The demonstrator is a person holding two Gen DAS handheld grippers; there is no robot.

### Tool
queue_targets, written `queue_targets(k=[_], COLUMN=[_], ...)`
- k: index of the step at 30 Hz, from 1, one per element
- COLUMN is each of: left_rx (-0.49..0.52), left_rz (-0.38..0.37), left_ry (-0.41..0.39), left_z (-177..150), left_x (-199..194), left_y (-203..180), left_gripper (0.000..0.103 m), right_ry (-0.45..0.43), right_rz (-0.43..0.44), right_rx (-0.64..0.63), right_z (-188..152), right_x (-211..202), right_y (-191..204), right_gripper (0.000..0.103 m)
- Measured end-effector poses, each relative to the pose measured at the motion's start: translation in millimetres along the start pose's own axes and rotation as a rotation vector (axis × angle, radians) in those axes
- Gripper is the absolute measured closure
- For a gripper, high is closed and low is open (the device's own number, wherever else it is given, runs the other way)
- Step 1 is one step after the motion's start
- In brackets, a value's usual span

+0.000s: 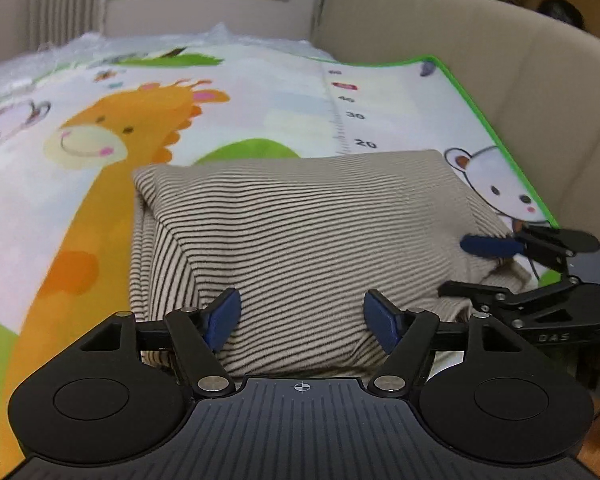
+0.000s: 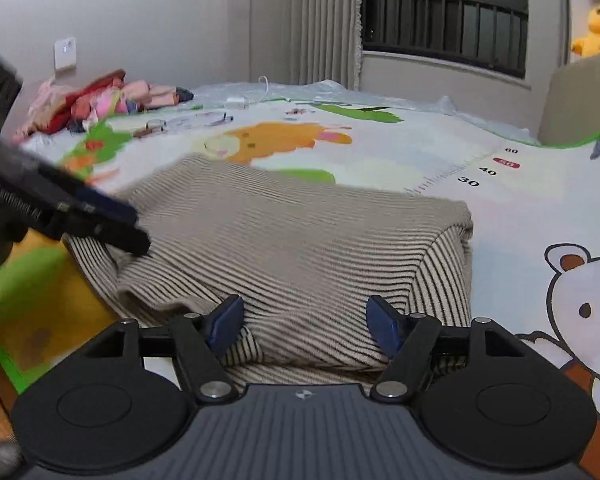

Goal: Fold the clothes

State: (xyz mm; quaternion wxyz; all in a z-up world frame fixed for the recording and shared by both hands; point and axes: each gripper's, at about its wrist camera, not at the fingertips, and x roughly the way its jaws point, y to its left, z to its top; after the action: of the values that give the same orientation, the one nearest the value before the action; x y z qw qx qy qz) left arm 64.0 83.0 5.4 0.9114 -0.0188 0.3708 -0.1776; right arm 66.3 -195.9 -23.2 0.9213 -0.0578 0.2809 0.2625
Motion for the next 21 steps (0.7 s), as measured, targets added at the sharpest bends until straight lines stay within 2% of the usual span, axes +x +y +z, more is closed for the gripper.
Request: queue_targets(k=[2, 6, 9, 11, 13, 16, 19, 21], left_rx=[-0.019, -0.11, -0.193, -0.261, -0.314, -0.352, -0.385, -0.405], left_rz=[-0.01, -0.013, -0.023, -0.09, -0.172, -0.224, -0.237, -0.233], left_ry=[0.002, 0.002, 0.049, 0.114, 0.167, 0.191, 0.19, 0.18], left_z=[2.1, 7.8, 6.6, 4.1, 0.0, -3.2, 1.9, 7.9], left_x=[-9.2, -28.8, -34.2, -29.5, -22.2, -7.5, 6.9, 16.4], left_y=[2.1, 13.6, 22.1, 26.3, 27.1, 26.7, 33.0, 39.4], left_gripper=[0.025, 0.005, 0.005, 0.007, 0.022, 0.026, 0.033, 0.038], right_ry=[-0.027, -0.068, -0.018, 0.015, 0.031, 0.067, 0.08, 0.074], right_rz=[0.008, -0.043, -0.101, -0.136, -0.12, -0.094, -0.08, -0.082], right_rx=[0.064, 0.183, 0.283, 0.332, 0.356, 0.381, 0.364, 0.364], right_z=[13.8, 39.0, 50.7, 56.5, 56.4, 53.6, 46.2, 39.5], right_x=[-9.0, -15.4, 11.8, 31.9, 49.8, 73.5, 78.6, 69.9], right_y=[-15.9, -54.2, -84.8, -101.6, -113.4, -120.6, -118.1, -114.1], right_gripper=[0.034, 0.033, 0.026, 0.026, 0.026, 0.027, 0.045, 0.048])
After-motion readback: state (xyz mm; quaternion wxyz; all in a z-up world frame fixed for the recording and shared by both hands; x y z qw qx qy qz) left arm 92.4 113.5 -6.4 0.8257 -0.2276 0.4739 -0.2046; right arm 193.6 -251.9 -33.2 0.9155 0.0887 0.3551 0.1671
